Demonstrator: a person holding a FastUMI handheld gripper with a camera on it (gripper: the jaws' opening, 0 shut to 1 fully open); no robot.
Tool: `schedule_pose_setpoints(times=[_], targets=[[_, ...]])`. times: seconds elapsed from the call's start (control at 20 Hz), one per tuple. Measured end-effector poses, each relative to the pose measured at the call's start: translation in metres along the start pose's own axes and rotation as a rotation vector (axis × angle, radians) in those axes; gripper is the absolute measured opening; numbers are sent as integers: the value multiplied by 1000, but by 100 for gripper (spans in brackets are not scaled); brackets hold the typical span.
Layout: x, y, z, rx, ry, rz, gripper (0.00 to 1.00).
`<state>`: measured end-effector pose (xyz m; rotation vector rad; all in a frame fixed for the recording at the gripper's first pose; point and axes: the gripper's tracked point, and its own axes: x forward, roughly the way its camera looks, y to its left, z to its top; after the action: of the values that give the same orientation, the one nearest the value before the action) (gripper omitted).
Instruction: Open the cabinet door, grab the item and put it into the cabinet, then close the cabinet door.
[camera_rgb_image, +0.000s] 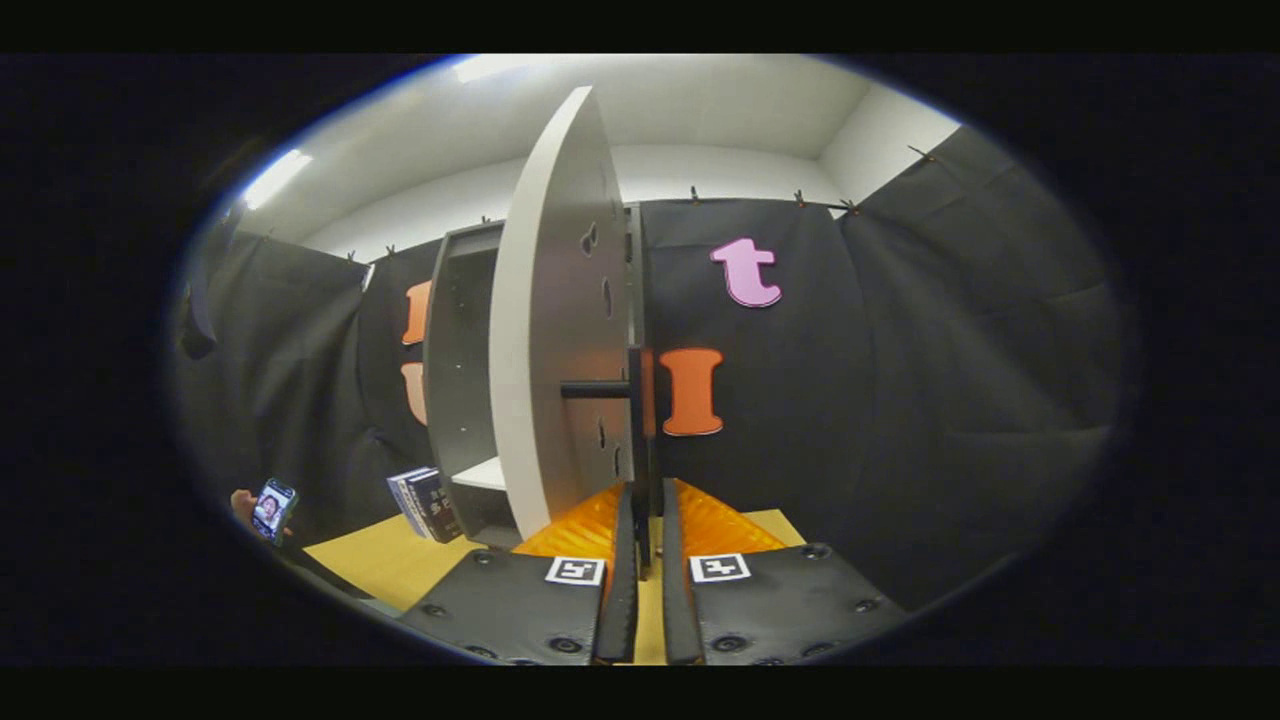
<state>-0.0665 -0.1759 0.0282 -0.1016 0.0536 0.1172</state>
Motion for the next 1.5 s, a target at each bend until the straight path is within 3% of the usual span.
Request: schedule_pose_setpoints(times=[0.3, 0.55, 0.7, 0.95, 1.25, 1.5], targets=[[-52, 14, 1, -56, -14, -141, 18], [-91, 62, 3, -109, -29, -236, 18], [-96, 112, -2, -108, -34, -221, 17], [-52, 175, -26, -46, -62, -144, 11], [27, 198, -63, 49, -95, -88, 38], [87, 214, -139, 99, 42, -15, 60]])
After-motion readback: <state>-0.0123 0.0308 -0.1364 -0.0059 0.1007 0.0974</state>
